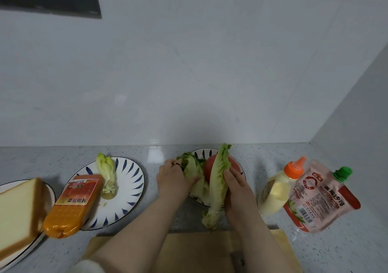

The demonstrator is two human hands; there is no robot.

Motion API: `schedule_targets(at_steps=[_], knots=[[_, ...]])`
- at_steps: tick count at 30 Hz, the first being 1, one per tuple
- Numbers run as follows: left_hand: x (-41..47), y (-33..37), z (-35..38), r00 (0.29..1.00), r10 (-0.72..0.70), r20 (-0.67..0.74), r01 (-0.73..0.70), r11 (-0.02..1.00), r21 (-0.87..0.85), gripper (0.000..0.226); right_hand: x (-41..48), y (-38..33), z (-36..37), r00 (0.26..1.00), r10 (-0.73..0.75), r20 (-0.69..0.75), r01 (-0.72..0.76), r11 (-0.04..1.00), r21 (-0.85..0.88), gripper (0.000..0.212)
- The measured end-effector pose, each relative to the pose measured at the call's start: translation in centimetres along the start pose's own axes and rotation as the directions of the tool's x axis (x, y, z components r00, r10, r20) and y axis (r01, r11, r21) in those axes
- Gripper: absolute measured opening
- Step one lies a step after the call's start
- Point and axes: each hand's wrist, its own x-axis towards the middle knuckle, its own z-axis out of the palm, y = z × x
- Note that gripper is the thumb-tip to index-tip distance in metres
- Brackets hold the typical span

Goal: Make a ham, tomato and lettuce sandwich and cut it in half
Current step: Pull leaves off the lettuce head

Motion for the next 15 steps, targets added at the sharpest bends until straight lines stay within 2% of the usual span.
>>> schedule_targets(at_steps=[1,2,4,5,7,11,15], knots=[[-0.4,0.1,-0.6,0.999,0.007,-0.032,-0.009,0.998,-0.06,0.051,-0.2,0.0,0.2,1.0,-0.013,-0.009,0.013,0.999,-0.038,0.016],[-0.9,0.2,-1.4,0.998,0.023,-0.058,-0.034,0.979,-0.201,0.04,-0.4,0.0,0.4,0.999,-0.036,-0.008,0.035,0.995,-0.088,0.017],[-2.6,0.8,-3.2,0.993,0.12,-0.015,-0.108,0.825,-0.555,0.018,-1.1,-0.2,0.8,0.994,-0.101,0.042,0.108,0.97,-0.219,0.018],[-3.5,1.1,-4.4,0.98,0.198,0.024,-0.135,0.747,-0.651,0.013,-1.7,-0.3,1.3,0.988,-0.132,0.085,0.151,0.949,-0.276,0.016],[-5.0,1.3,-6.0,0.96,0.279,0.04,-0.164,0.668,-0.726,0.016,-2.8,-0.5,2.2,0.974,-0.175,0.144,0.216,0.907,-0.361,0.014],[-6.9,0.3,-7.7,0.992,0.094,-0.081,-0.122,0.605,-0.787,0.01,-4.6,0.2,4.1,0.943,-0.271,0.194,0.332,0.801,-0.497,0.016],[-8.4,-0.7,-8.4,0.989,0.103,-0.107,-0.147,0.57,-0.808,0.031,-6.1,0.8,5.5,0.921,-0.34,0.188,0.387,0.767,-0.511,0.02]])
